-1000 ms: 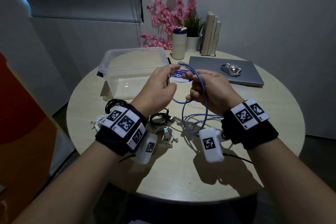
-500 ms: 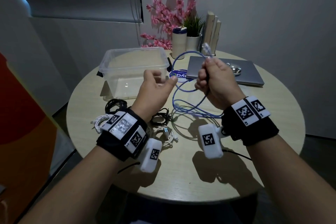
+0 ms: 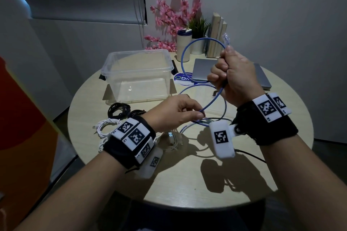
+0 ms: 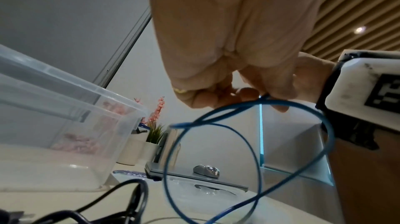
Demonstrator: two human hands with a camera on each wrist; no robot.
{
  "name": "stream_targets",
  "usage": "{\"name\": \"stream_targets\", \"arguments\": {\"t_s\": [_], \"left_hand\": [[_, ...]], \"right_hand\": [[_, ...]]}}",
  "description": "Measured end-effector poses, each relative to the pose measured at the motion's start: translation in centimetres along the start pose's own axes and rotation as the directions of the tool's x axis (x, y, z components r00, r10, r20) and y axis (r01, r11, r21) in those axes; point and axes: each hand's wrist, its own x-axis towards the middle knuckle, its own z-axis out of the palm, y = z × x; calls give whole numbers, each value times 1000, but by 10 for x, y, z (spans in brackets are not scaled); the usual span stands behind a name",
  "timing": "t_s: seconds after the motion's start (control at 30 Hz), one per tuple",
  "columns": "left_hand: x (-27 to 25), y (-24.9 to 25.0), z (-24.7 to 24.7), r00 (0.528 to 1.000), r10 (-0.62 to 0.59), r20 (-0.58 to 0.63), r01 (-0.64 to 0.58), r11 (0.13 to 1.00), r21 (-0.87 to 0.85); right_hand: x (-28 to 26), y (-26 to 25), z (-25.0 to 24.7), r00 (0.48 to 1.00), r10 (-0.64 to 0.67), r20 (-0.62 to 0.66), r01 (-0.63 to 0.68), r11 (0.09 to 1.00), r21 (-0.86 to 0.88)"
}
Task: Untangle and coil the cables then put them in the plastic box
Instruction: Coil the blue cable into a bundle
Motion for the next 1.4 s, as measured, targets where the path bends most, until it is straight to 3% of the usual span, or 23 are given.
{"name": "stream_targets", "arguments": {"t_s": [0.23, 0.43, 0.67, 0.77, 0.93, 1.03, 1.23, 1.3, 1.4], "left_hand": [[5, -10, -36, 954, -80, -290, 163, 948, 272], [-1, -14, -48, 935, -129, -330, 189, 970, 154], [0, -28, -48, 927, -92, -364, 254, 868, 428], [0, -30, -47, 896, -109, -431, 262, 913, 312], [3, -28, -44, 854, -218, -472, 178, 976, -129], [0, -18, -45, 853, -234, -466, 90, 946, -310], [-1, -17, -53, 871, -335, -359, 113, 849, -517], [-1, -20, -58, 833, -355, -423, 105, 854, -509], [0, -26, -69, 711, -438, -550, 65, 819, -569]], "right_hand": [[-6, -7, 0, 990, 63, 130, -46, 991, -123], [-8, -17, 0, 972, 97, 214, -44, 970, -241], [-11, -26, -1, 984, 61, 170, 2, 937, -349], [-9, -25, -3, 988, 52, 144, 5, 929, -370], [-9, -13, -6, 974, 141, 179, -35, 869, -494], [-9, -8, -7, 958, 188, 218, -33, 824, -566], [-4, -8, -14, 972, 104, 210, 104, 611, -785], [-2, -11, -20, 976, 79, 203, 141, 483, -864], [-1, -14, -27, 982, 53, 180, 156, 300, -941]]}}
